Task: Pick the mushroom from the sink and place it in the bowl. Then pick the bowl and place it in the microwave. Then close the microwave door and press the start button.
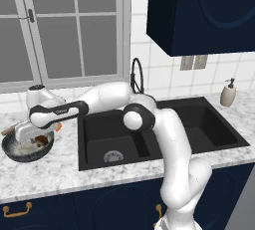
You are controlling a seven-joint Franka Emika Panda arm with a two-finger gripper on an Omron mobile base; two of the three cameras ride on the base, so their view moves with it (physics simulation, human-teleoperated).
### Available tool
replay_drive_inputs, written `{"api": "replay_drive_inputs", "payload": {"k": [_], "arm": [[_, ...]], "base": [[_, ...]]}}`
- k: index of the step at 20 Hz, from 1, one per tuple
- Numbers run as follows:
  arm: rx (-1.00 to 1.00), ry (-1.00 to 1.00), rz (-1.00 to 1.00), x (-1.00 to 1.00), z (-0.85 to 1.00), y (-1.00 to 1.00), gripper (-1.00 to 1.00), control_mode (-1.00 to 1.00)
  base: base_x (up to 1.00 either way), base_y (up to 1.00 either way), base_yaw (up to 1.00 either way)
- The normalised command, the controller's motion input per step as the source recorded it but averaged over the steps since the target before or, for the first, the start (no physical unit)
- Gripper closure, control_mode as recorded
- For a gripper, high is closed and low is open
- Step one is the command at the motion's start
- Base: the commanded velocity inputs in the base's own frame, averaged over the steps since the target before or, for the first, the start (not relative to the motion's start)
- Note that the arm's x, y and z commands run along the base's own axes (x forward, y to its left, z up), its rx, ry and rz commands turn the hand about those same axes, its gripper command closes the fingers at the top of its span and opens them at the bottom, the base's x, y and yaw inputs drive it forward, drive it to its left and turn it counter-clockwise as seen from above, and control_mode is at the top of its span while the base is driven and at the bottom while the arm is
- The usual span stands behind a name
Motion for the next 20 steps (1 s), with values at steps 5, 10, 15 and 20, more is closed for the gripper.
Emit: {"api": "replay_drive_inputs", "payload": {"k": [5,10,15,20], "arm": [[0.00,0.08,0.00,0.14,-0.27,0.00,-1.00,-1.00],[0.00,0.00,0.00,-0.02,0.05,0.00,-1.00,-1.00],[0.00,-0.06,0.00,-0.07,0.29,0.00,-1.00,-1.00],[0.00,-0.02,-0.01,-0.15,0.34,-0.20,-1.00,-1.00]], "base": [[0.00,0.00,0.00],[0.00,0.00,0.00],[0.00,0.00,0.00],[0.00,0.00,0.00]]}}
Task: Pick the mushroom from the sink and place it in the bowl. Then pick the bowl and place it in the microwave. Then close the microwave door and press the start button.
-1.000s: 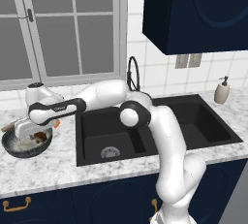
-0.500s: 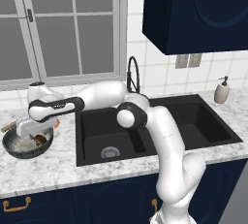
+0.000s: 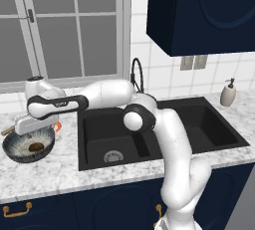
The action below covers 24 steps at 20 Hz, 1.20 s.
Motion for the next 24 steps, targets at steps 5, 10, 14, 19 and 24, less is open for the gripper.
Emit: {"api": "replay_drive_inputs", "payload": {"k": [5,10,14,19,24], "arm": [[0.01,0.01,-0.05,-0.08,0.13,-0.47,-1.00,-1.00],[0.00,0.05,-0.05,0.00,-0.02,-0.25,-1.00,-1.00],[0.00,0.04,-0.04,0.00,-0.09,-0.10,-1.00,-1.00],[-0.02,0.09,-0.06,0.16,-0.17,0.01,-1.00,-1.00],[-0.02,0.10,-0.08,0.24,-0.23,0.00,-1.00,-1.00]], "base": [[0.00,0.00,0.00],[0.00,0.00,0.00],[0.00,0.00,0.00],[0.00,0.00,0.00],[0.00,0.00,0.00]]}}
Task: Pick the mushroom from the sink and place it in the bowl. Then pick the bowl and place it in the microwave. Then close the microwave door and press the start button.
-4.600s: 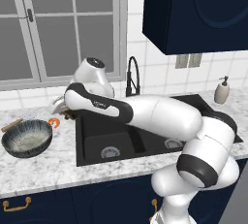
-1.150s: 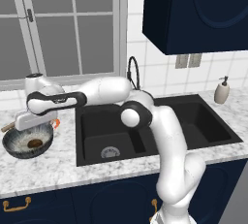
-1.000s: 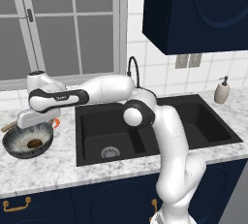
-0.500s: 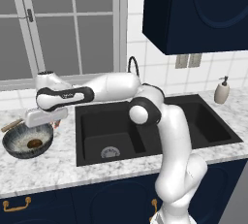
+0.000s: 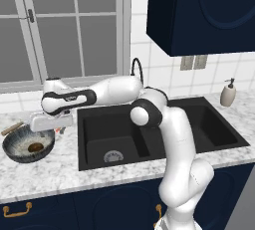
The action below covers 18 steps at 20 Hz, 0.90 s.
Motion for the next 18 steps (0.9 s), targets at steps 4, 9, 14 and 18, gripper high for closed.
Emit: {"api": "replay_drive_inputs", "payload": {"k": [4,9,14,18], "arm": [[-0.03,0.06,-0.08,0.25,-0.16,0.18,-1.00,-1.00],[-0.05,0.07,-0.09,0.13,-0.22,0.18,-1.00,-1.00],[-0.06,0.10,-0.10,0.02,-0.35,0.21,1.00,-1.00],[-0.02,0.04,-0.07,0.00,-0.18,0.08,1.00,-1.00]], "base": [[0.00,0.00,0.00],[0.00,0.00,0.00],[0.00,0.00,0.00],[0.00,0.00,0.00]]}}
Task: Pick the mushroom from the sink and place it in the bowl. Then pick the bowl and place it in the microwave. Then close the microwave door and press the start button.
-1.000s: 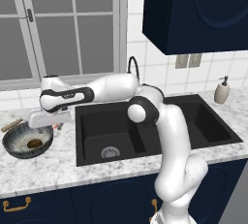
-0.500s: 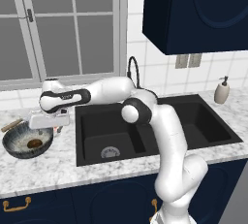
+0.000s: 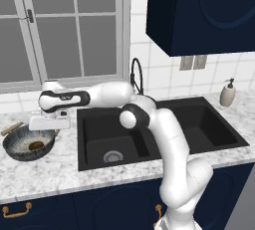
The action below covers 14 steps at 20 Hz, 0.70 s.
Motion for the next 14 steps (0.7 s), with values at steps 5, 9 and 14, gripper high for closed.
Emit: {"api": "replay_drive_inputs", "payload": {"k": [5,9,14], "arm": [[0.00,0.03,-0.03,-0.02,-0.10,0.00,1.00,-1.00],[0.00,0.00,-0.06,-0.27,0.02,-0.02,1.00,-1.00],[0.00,-0.10,-0.08,-0.54,0.37,-0.38,1.00,-1.00]], "base": [[0.00,0.00,0.00],[0.00,0.00,0.00],[0.00,0.00,0.00]]}}
